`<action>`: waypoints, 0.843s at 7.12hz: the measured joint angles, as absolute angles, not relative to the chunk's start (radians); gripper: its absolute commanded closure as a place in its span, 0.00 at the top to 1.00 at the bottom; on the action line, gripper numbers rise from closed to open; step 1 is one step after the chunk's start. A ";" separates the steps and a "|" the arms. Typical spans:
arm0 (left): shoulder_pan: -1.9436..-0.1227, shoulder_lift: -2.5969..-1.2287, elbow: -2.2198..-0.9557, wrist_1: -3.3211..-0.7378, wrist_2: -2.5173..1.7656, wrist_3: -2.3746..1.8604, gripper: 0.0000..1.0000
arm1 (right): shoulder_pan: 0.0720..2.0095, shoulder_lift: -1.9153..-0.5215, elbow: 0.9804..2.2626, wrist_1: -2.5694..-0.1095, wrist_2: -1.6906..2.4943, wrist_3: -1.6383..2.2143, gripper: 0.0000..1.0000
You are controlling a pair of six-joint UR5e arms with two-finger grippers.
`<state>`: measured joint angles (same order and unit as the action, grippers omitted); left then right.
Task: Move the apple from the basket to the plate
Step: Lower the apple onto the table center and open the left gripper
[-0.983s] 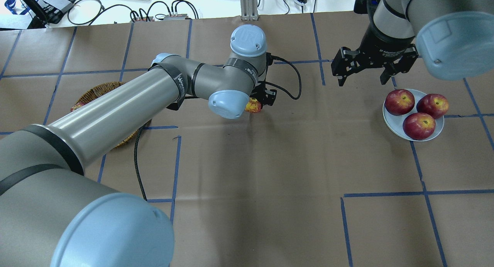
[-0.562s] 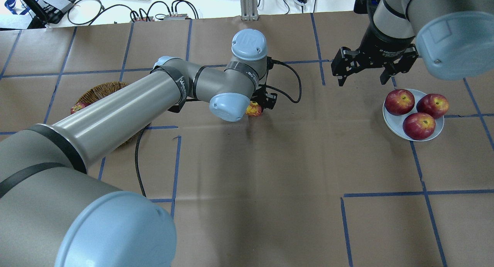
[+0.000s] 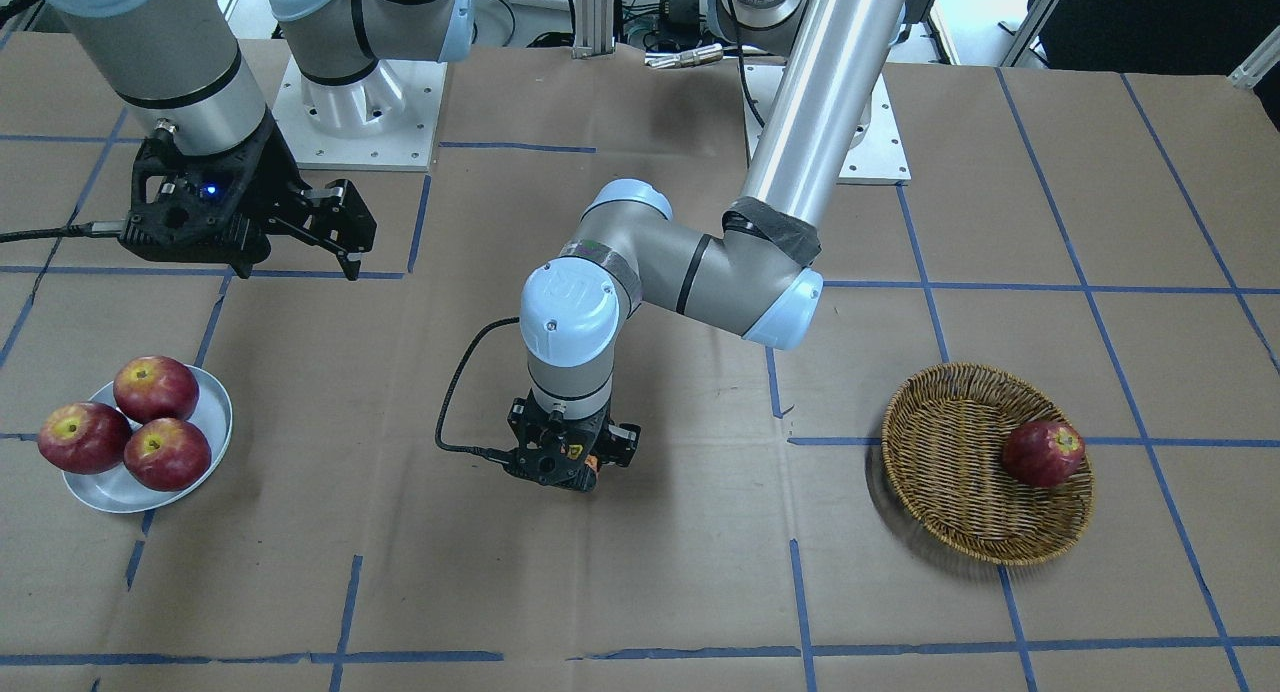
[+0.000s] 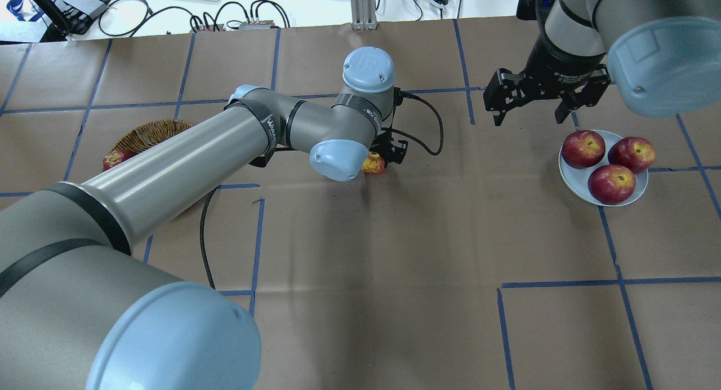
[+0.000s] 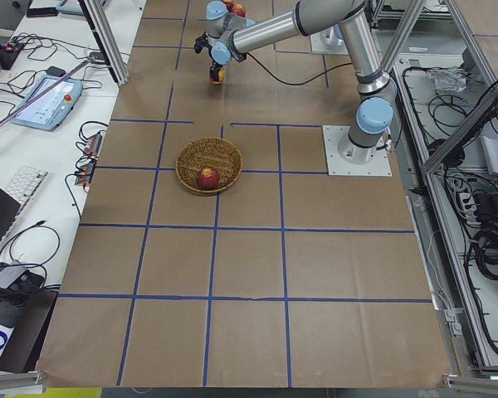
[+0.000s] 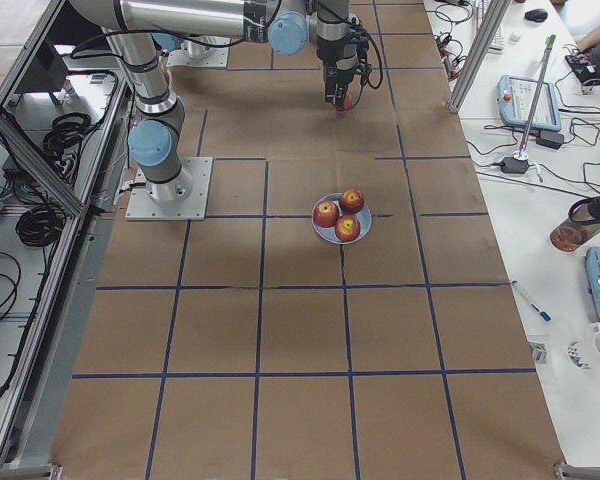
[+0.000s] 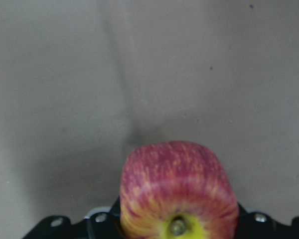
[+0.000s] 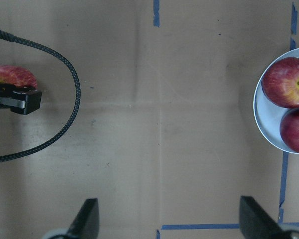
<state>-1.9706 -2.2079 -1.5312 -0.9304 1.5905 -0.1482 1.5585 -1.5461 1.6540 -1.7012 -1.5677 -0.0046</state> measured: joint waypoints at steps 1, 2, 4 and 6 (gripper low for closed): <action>-1.971 -2.210 -1.531 -0.929 1.592 -0.149 0.99 | 1.558 -1.546 1.655 -1.701 -1.568 -0.005 1.00; -1.972 -2.204 -1.530 -0.930 1.593 -0.150 0.99 | 1.559 -1.545 1.655 -1.701 -1.568 -0.005 1.00; -1.967 -2.144 -1.514 -0.982 1.591 -0.150 0.99 | 1.559 -1.545 1.654 -1.701 -1.568 -0.005 1.00; -1.947 -2.012 -1.480 -1.160 1.588 -0.148 0.99 | 1.559 -1.545 1.655 -1.701 -1.568 -0.005 1.00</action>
<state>-1.9474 -2.0121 -1.4804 -1.1602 1.5878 -0.1481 1.5585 -1.5451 1.6546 -1.7012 -1.5677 -0.0046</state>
